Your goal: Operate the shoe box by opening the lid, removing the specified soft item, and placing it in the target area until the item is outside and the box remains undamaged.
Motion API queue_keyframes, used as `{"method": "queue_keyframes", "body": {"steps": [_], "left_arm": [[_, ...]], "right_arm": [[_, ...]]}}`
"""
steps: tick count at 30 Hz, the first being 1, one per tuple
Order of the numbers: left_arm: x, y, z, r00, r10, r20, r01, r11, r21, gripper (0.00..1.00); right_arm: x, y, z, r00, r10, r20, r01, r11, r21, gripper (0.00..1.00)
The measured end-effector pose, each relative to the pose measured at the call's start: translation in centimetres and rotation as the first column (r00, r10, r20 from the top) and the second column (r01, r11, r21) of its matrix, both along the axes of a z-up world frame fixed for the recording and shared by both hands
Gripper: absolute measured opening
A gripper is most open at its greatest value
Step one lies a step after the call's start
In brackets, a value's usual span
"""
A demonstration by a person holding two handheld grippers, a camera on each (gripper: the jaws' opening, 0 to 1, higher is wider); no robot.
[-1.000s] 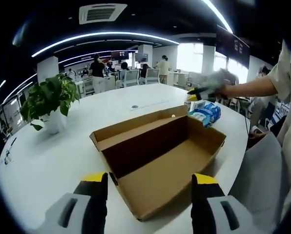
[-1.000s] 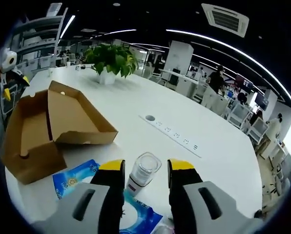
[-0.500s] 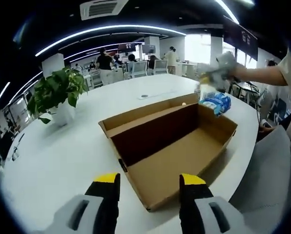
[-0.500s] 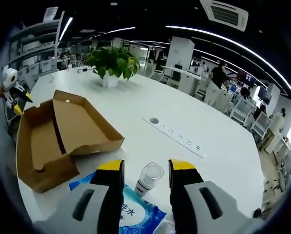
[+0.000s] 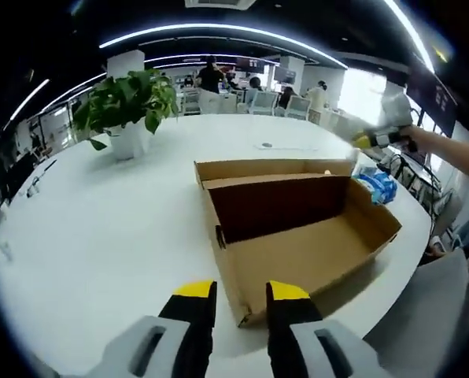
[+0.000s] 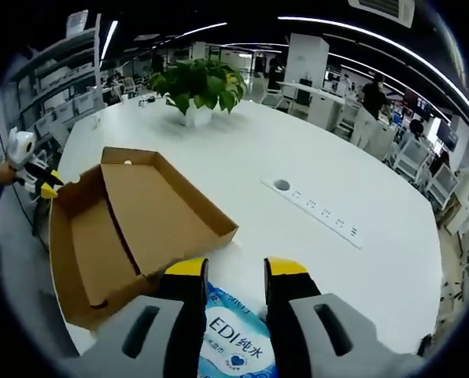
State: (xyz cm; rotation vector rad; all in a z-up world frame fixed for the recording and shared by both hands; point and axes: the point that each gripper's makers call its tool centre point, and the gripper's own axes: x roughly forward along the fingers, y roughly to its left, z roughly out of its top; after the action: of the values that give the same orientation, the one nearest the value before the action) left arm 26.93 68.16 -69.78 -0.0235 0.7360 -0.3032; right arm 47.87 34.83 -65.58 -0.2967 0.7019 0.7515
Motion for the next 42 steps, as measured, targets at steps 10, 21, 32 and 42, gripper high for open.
{"method": "queue_keyframes", "body": {"steps": [10, 21, 32, 42], "left_arm": [[-0.7, -0.3, -0.7, 0.997, 0.051, -0.051, -0.053, 0.997, -0.051, 0.16], [-0.6, -0.5, -0.9, 0.993, 0.084, -0.084, -0.091, 0.993, -0.077, 0.09], [-0.5, -0.2, -1.1, 0.993, 0.070, -0.100, -0.075, 0.996, -0.046, 0.07], [-0.5, -0.2, -1.2, 0.993, 0.069, -0.100, -0.074, 0.996, -0.048, 0.07]], "right_arm": [[0.4, 1.9, -2.1, 0.961, -0.086, -0.264, 0.107, 0.992, 0.068, 0.27], [1.4, 1.8, -5.2, 0.908, -0.178, -0.379, 0.184, 0.983, -0.022, 0.22], [2.9, 2.7, -5.9, 0.866, -0.250, -0.432, 0.275, 0.961, -0.005, 0.21], [2.5, 3.8, -7.0, 0.844, -0.273, -0.462, 0.291, 0.956, -0.032, 0.20]]}}
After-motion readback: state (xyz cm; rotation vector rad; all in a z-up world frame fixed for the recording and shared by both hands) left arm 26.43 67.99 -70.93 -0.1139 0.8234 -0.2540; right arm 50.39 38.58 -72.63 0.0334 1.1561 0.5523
